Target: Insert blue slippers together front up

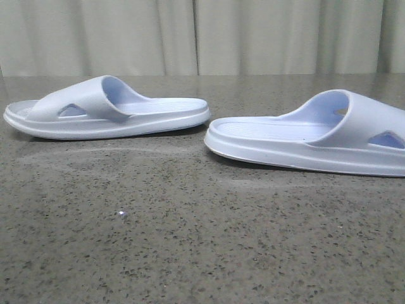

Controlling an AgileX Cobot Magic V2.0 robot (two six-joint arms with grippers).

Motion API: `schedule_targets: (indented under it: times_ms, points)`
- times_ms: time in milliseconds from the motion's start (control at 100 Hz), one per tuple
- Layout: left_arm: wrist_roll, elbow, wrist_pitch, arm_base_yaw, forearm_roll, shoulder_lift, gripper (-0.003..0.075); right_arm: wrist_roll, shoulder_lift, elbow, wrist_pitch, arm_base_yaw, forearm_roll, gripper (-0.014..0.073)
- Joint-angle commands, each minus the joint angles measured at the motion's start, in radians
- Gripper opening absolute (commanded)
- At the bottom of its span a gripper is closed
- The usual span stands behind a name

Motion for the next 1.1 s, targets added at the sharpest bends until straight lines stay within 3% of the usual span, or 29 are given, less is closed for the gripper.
schedule_targets:
  times_ms: [0, 150, 210, 320, 390, 790, 1090]
  points:
    - [-0.004, -0.092, -0.027, -0.003, 0.016, 0.115, 0.0016, -0.015, 0.099, -0.094, -0.023, -0.005, -0.026, -0.0078]
    - [-0.004, -0.124, -0.038, -0.003, 0.016, 0.194, 0.0071, -0.015, 0.179, -0.172, 0.091, -0.005, -0.048, -0.0030]
    - [-0.004, -0.130, -0.038, -0.003, 0.014, 0.215, 0.0142, -0.015, 0.193, -0.189, 0.125, -0.005, -0.048, 0.0060]
    - [-0.004, -0.138, -0.043, -0.003, -0.008, 0.251, 0.0342, -0.015, 0.210, -0.207, 0.151, -0.005, -0.048, 0.0241]
    - [-0.004, -0.138, -0.052, -0.003, -0.031, 0.268, 0.0415, -0.015, 0.222, -0.208, 0.148, -0.005, -0.048, 0.0267]
    - [0.049, -0.138, -0.058, -0.003, -0.107, 0.338, 0.0426, -0.015, 0.447, -0.269, 0.217, -0.103, -0.045, 0.0267]
    - [0.074, -0.138, -0.064, -0.003, -0.129, 0.344, 0.0426, -0.103, 0.578, -0.367, 0.339, -0.159, -0.030, 0.0267]
